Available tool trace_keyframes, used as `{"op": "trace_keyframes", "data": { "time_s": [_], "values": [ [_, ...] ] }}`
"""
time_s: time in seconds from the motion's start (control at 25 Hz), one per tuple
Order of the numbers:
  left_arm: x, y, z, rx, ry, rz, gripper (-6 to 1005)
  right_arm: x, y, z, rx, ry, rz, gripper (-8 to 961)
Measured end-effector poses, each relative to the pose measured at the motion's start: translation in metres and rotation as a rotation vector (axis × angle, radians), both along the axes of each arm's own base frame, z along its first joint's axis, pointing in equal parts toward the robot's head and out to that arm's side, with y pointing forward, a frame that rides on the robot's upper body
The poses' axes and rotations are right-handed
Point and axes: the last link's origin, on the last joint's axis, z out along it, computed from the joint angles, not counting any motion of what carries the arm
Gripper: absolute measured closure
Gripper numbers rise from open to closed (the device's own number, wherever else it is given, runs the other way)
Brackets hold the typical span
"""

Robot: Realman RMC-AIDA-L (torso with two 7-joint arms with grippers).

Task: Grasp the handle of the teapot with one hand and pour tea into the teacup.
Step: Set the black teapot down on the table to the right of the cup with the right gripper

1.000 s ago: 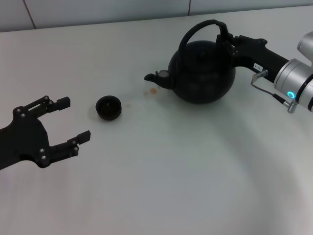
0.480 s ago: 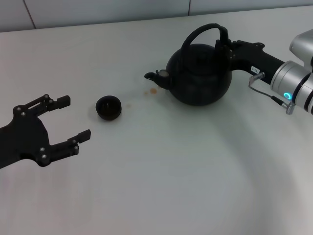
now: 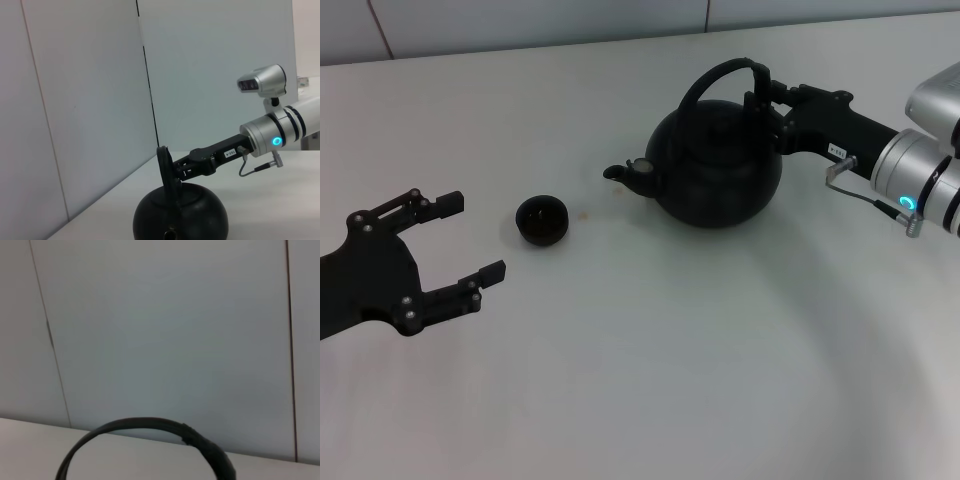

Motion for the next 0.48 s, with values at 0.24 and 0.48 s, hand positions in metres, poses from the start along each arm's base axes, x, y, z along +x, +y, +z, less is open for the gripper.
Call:
{"op": "trace_keyframes", "data": {
  "time_s": [0.24, 0.48],
  "values": [
    [-0.001, 0.0, 0.0, 0.002, -0.004, 0.004, 197, 0.002, -0.004, 0.006, 0.024, -0.004, 0.005, 495],
    [-0.002, 0.001, 0.002, 0.014, -0.007, 0.013, 197, 0.004, -0.013, 0.012, 0.036, 0.018, 0.022, 425]
  ]
}}
